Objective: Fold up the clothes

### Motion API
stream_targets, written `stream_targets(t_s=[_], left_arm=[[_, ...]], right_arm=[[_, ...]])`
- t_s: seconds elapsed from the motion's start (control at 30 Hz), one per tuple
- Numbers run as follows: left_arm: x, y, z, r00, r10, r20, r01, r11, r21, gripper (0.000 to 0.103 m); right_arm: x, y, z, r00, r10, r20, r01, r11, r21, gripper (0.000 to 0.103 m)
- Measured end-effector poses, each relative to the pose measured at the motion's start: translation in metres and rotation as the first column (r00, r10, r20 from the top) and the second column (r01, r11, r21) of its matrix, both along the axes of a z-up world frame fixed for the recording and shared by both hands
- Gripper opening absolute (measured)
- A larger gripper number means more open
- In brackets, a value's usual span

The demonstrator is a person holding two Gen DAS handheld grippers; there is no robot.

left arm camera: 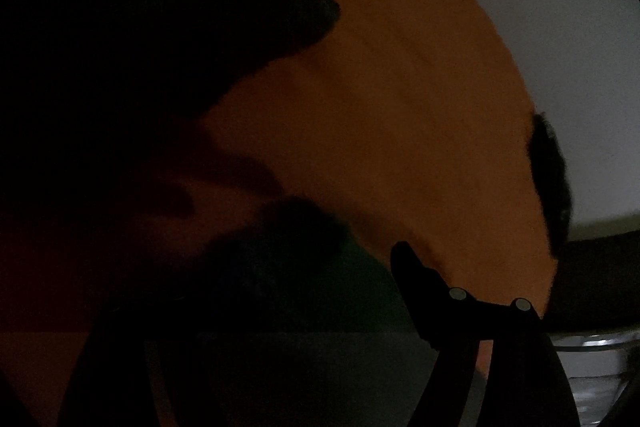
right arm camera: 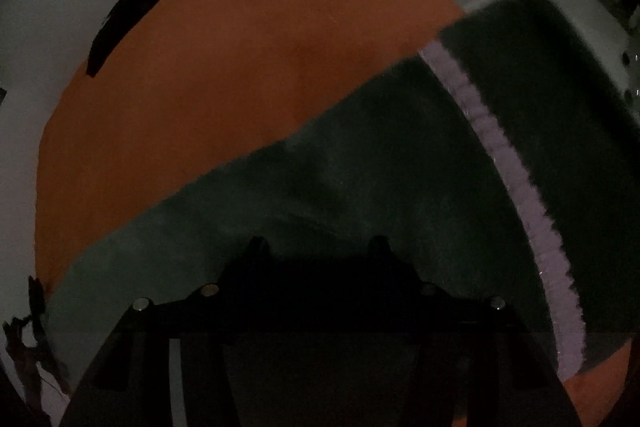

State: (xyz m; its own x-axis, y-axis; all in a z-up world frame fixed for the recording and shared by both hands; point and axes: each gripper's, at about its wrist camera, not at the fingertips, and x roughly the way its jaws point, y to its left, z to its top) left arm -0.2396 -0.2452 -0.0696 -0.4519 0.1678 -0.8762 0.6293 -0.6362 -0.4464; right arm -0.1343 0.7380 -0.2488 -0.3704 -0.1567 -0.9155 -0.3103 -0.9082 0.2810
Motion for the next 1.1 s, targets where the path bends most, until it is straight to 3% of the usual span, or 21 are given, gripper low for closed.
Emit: stream_targets(t_s=[0.13, 0.37, 0.5, 0.63, 0.73, 0.83, 0.97, 1.1], left_arm=[[0.000, -0.019, -0.011, 0.998, -0.008, 0.056, 0.005, 0.999, 0.038, 0.076], [-0.011, -0.020, -0.029, 0.993, -0.117, -0.005, 0.116, 0.979, 0.166, 0.076], [-0.017, -0.008, -0.041, 0.979, -0.193, 0.070, 0.187, 0.978, 0.087, 0.075], [-0.008, -0.006, -0.053, 0.979, -0.148, 0.141, 0.148, 0.989, 0.012, 0.037], [0.005, -0.009, -0.036, 0.996, -0.086, 0.040, 0.086, 0.996, -0.019, 0.025], [0.010, -0.018, -0.020, 0.997, -0.067, -0.045, 0.065, 0.997, -0.042, 0.024], [0.002, -0.027, -0.048, 0.993, -0.116, 0.004, 0.116, 0.992, -0.046, 0.024], [0.014, -0.036, -0.054, 0.996, -0.088, -0.030, 0.087, 0.996, -0.006, 0.031]], right_arm=[[0.001, 0.001, -0.004, 1.000, 0.010, -0.011, -0.010, 1.000, 0.003, 0.050], [-0.002, 0.004, -0.004, 1.000, -0.005, -0.025, 0.006, 1.000, 0.012, 0.051], [-0.003, 0.000, 0.002, 1.000, -0.008, -0.026, 0.009, 1.000, 0.026, 0.052], [0.002, 0.003, 0.001, 0.999, -0.015, -0.031, 0.016, 0.999, 0.030, 0.052], [-0.004, -0.002, -0.007, 0.999, -0.020, -0.033, 0.021, 0.999, 0.030, 0.052], [-0.004, -0.006, -0.008, 0.999, -0.027, -0.036, 0.029, 0.999, 0.029, 0.052], [-0.001, -0.010, -0.013, 0.999, -0.022, -0.049, 0.024, 0.999, 0.037, 0.052], [0.001, -0.008, -0.014, 0.998, -0.023, -0.056, 0.024, 1.000, 0.020, 0.052]])
